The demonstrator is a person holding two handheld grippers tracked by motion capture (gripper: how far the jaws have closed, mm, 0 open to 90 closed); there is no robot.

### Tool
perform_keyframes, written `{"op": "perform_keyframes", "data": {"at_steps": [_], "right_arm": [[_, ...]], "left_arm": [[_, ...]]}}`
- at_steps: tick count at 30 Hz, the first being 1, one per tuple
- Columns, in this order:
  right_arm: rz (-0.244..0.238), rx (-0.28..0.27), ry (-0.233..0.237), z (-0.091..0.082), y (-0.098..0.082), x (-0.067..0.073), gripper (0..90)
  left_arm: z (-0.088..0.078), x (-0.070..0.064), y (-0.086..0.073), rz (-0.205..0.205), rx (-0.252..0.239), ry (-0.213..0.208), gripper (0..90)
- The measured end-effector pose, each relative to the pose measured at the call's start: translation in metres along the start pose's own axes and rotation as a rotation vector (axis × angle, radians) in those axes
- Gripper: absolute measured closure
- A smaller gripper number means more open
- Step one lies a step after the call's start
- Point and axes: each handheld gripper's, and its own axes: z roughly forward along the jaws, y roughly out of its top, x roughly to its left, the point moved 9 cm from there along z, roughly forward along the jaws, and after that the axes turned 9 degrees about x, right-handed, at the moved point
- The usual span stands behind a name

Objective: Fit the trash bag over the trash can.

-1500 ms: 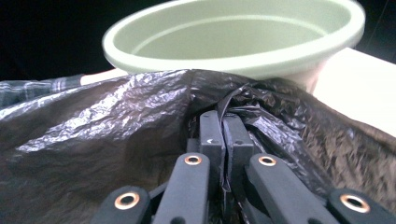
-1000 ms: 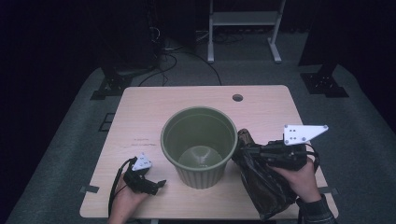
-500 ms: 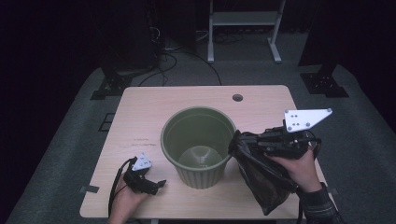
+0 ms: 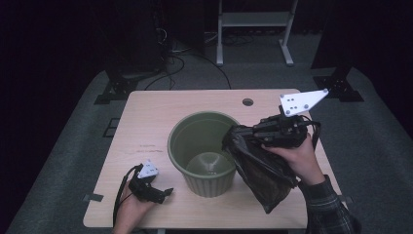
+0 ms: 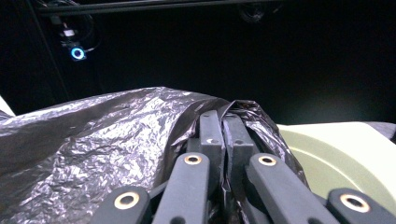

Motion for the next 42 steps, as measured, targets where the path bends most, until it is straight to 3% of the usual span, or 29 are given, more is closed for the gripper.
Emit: {"op": "perform_keyframes", "data": {"at_steps": [12, 13, 21, 35, 42], "right_arm": [[-0.027, 0.004, 0.090, 0.037, 0.031, -0.001, 88.7], [-0.032, 0.009, 0.108, 0.048, 0.038, -0.001, 88.6], [-0.020, 0.004, 0.182, 0.078, 0.052, -0.003, 88.7], [0.004, 0.005, 0.268, 0.141, 0.077, -0.020, 88.7], [0.025, -0.012, 0.300, 0.162, 0.087, -0.031, 88.6]], "left_arm": [[0.000, 0.000, 0.000, 0.000, 0.001, 0.000, 0.0], [0.000, 0.000, 0.000, 0.001, 0.002, 0.001, 0.0], [0.000, 0.000, 0.000, -0.001, -0.001, -0.001, 0.0], [0.000, 0.000, 0.000, 0.000, -0.001, 0.000, 0.0], [0.000, -0.001, 0.000, 0.006, 0.001, -0.004, 0.0]]}}
